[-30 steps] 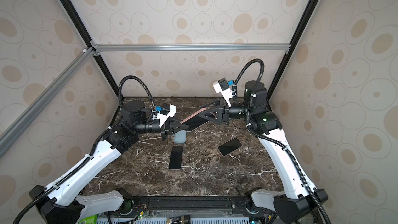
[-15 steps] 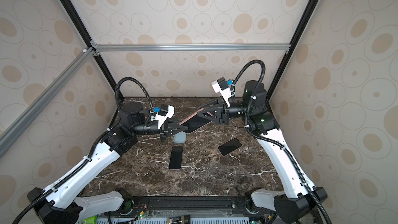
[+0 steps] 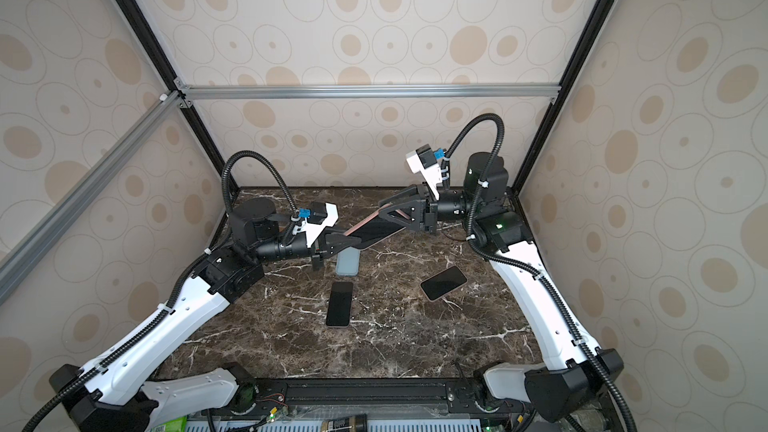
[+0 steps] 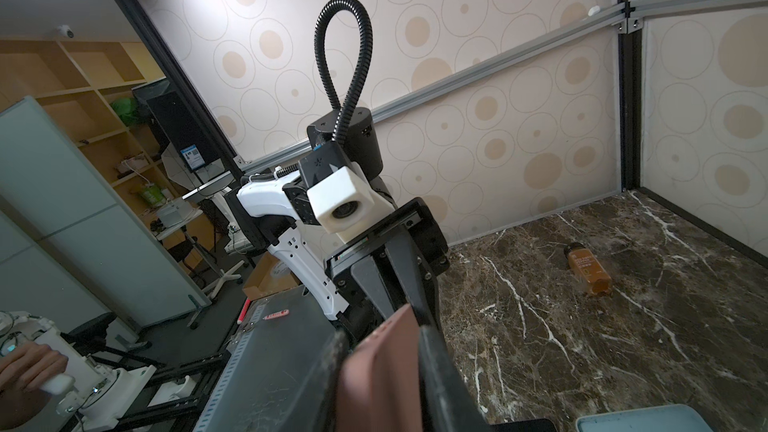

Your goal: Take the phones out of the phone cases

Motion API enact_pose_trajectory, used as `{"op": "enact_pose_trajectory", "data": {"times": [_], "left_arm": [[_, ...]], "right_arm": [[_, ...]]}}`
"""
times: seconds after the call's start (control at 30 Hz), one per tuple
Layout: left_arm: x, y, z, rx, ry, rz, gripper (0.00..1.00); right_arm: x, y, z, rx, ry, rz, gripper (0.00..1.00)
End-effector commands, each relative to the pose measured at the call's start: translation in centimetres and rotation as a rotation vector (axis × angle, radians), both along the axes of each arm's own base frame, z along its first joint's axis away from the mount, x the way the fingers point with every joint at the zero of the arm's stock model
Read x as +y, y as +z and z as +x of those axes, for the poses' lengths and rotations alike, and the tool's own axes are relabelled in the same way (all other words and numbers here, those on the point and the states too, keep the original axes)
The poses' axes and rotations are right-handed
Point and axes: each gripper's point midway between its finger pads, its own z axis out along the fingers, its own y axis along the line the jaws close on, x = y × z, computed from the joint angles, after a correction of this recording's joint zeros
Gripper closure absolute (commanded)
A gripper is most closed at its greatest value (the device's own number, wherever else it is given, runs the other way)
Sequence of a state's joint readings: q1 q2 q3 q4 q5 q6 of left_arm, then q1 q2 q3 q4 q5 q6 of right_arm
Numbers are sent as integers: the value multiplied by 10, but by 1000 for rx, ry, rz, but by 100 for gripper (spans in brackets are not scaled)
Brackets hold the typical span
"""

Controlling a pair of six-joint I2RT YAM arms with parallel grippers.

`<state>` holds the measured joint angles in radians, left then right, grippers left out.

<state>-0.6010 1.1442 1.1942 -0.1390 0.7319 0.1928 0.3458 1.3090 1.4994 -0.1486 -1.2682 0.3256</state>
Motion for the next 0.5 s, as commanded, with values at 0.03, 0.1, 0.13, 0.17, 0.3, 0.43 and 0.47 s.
{"op": "enact_pose_trajectory", "data": {"times": [0.03,0.1,0.13,0.17,0.3,0.43,0.47], "left_arm": [[28,65,35,-334,262,-59,100],[31,67,39,-342,293,-55,100],[32,67,40,-347,298,-54,100],[33,67,41,-350,306,-50,100],[36,67,43,-359,330,-44,100],[40,67,44,-367,350,-39,100],[40,67,44,-369,353,-39,100]], "right_arm": [[4,-27,20,308,-77,-63,69],[5,-29,23,328,-77,-66,69],[5,-31,24,338,-77,-67,68],[5,-31,25,343,-80,-67,68],[6,-35,28,363,-86,-74,65],[7,-38,32,383,-90,-79,65],[7,-39,34,388,-94,-80,64]]}}
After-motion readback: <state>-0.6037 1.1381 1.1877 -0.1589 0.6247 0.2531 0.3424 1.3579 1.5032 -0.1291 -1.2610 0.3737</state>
